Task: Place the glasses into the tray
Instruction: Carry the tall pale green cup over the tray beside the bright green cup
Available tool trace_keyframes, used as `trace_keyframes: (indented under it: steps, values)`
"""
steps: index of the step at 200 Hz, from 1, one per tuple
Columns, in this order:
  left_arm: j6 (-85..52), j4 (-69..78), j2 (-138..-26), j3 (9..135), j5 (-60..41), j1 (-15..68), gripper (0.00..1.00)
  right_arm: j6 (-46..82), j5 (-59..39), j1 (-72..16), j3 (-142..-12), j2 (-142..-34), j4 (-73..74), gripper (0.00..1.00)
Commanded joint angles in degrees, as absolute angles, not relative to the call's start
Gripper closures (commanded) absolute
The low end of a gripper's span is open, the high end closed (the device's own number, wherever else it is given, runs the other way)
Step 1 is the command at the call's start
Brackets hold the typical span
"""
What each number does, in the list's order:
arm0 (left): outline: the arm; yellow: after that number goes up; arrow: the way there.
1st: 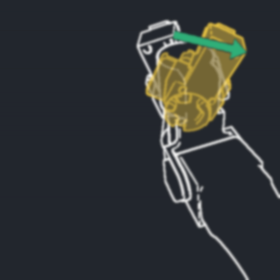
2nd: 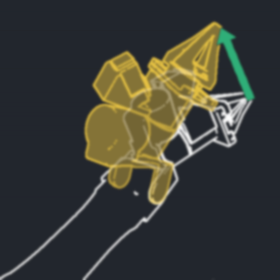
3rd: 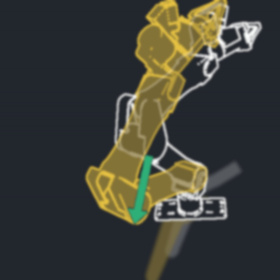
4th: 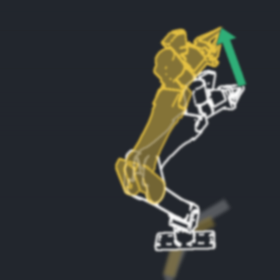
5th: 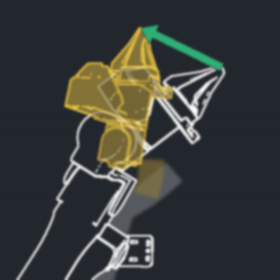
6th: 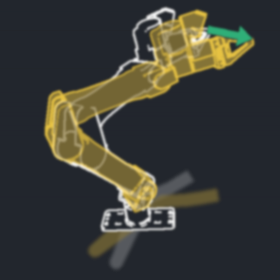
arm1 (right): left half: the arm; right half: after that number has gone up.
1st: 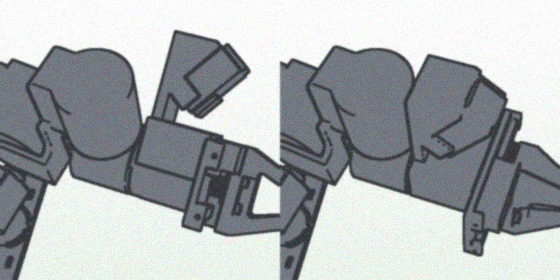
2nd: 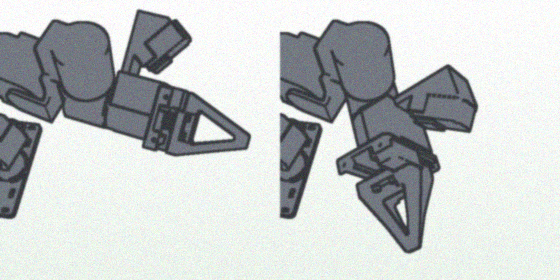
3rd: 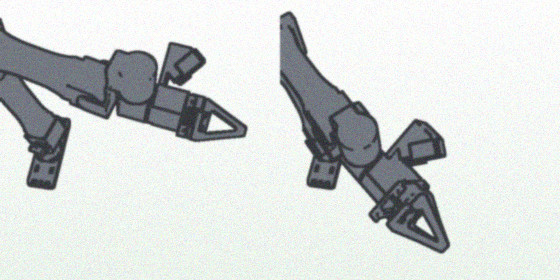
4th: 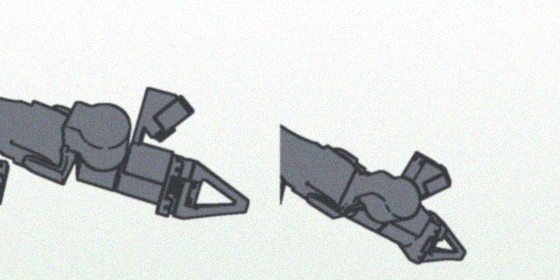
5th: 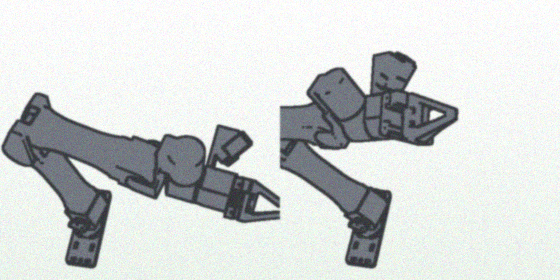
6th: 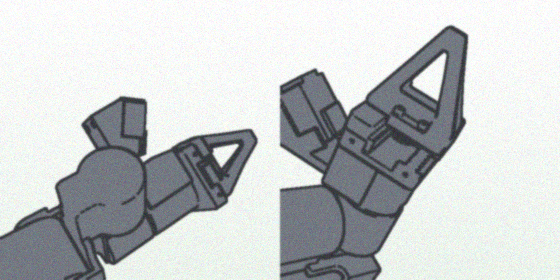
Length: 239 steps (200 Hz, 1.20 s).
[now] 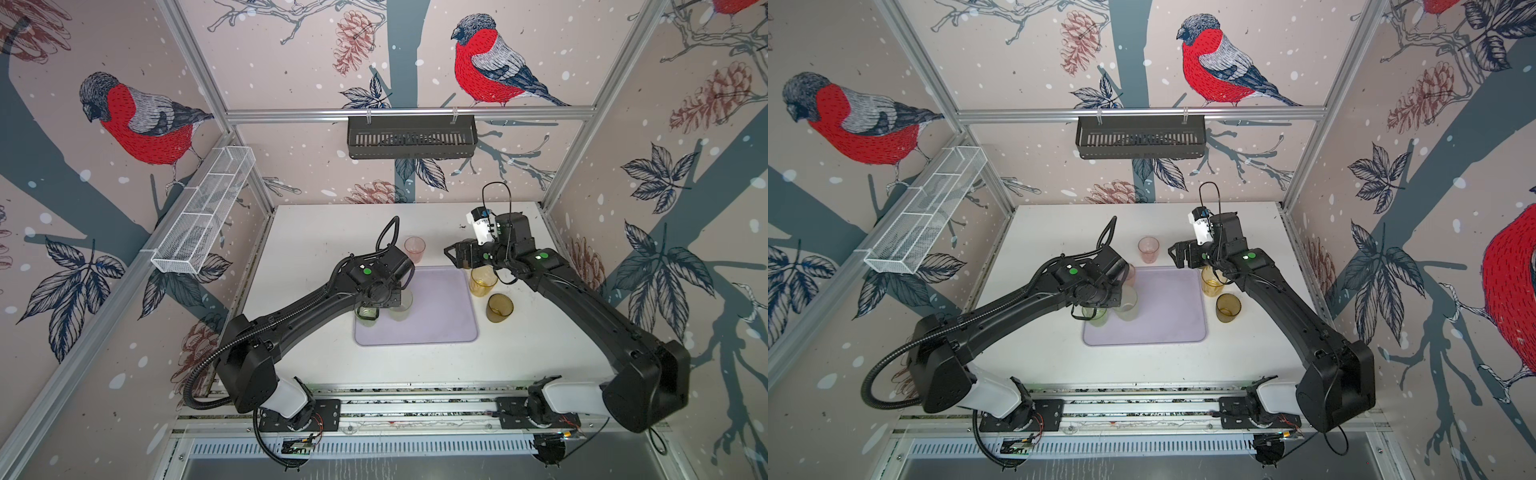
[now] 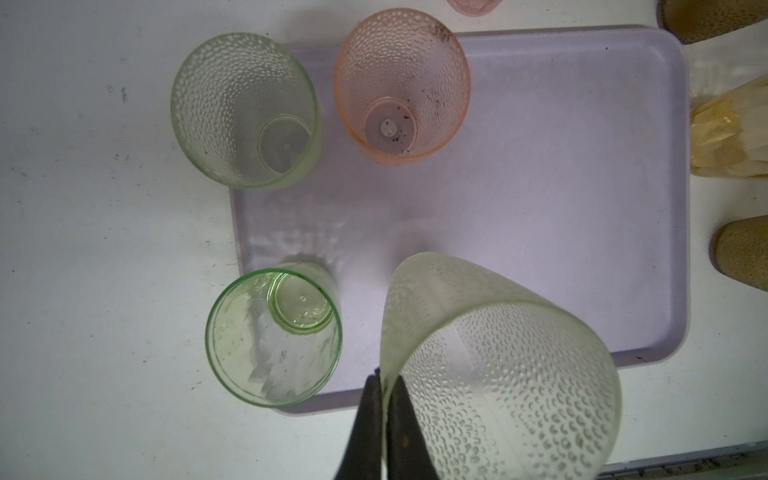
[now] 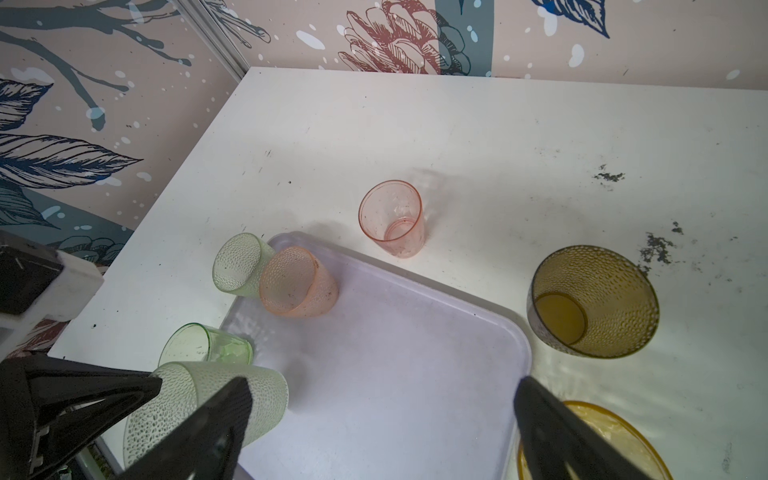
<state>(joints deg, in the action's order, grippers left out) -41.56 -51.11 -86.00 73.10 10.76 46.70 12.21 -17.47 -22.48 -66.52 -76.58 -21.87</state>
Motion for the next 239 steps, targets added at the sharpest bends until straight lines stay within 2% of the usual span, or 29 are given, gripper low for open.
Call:
trace_keyframes:
  steps: [1,239]
  values:
    - [-42.3,-49.3,-86.0,72.6,12.4,46.8,1.00,12.6,-17.8,-22.6,-67.0,-76.6,-20.9,0.00]
    - [-43.4,-47.9,-86.5,68.6,13.0,46.8,1.00,12.9,-18.3,-22.5,-67.4,-77.7,-20.9,0.00]
